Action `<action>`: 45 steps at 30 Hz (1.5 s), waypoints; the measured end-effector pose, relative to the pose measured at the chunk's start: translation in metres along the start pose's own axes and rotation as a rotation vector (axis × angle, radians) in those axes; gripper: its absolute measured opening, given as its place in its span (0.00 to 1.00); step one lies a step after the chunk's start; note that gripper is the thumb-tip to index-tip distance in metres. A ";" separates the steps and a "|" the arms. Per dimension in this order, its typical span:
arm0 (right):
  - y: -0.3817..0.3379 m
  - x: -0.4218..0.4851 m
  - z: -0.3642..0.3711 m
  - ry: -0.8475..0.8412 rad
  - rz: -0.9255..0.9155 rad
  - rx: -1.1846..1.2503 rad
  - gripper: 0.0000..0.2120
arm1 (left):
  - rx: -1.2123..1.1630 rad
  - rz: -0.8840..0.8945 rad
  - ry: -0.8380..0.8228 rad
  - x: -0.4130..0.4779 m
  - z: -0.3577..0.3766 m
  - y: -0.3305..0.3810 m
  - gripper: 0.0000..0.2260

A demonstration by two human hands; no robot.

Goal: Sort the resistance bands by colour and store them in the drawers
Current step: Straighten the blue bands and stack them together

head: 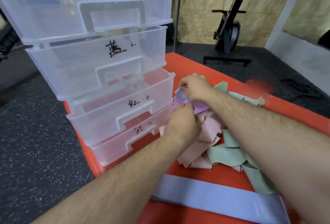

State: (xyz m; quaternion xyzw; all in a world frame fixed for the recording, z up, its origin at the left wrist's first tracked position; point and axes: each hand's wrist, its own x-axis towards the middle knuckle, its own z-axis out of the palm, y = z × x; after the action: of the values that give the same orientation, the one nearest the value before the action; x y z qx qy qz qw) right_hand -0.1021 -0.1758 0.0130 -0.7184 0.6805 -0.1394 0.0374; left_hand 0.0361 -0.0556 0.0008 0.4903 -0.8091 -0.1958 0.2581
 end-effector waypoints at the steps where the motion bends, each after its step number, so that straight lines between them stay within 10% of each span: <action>1: 0.000 -0.004 -0.012 0.074 -0.020 0.059 0.11 | -0.025 0.003 0.000 -0.001 -0.003 0.003 0.05; 12: -0.007 -0.091 -0.180 0.689 -0.036 0.356 0.09 | -0.438 0.036 0.178 -0.021 -0.043 0.033 0.14; 20: -0.043 -0.179 -0.197 0.773 -0.006 0.585 0.08 | -0.731 0.044 0.155 -0.032 -0.060 0.053 0.26; 25: -0.036 -0.226 -0.141 0.755 0.141 0.699 0.08 | -1.045 -0.070 -0.088 -0.045 -0.051 0.061 0.13; 45: 0.003 -0.250 -0.092 0.470 0.381 0.546 0.09 | -0.496 0.149 -0.134 -0.057 -0.060 0.042 0.14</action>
State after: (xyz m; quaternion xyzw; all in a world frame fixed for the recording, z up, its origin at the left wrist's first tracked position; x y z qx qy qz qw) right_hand -0.1367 0.0832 0.0636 -0.4918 0.7294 -0.4658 0.0951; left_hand 0.0656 0.0100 0.0598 0.3368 -0.7856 -0.4007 0.3298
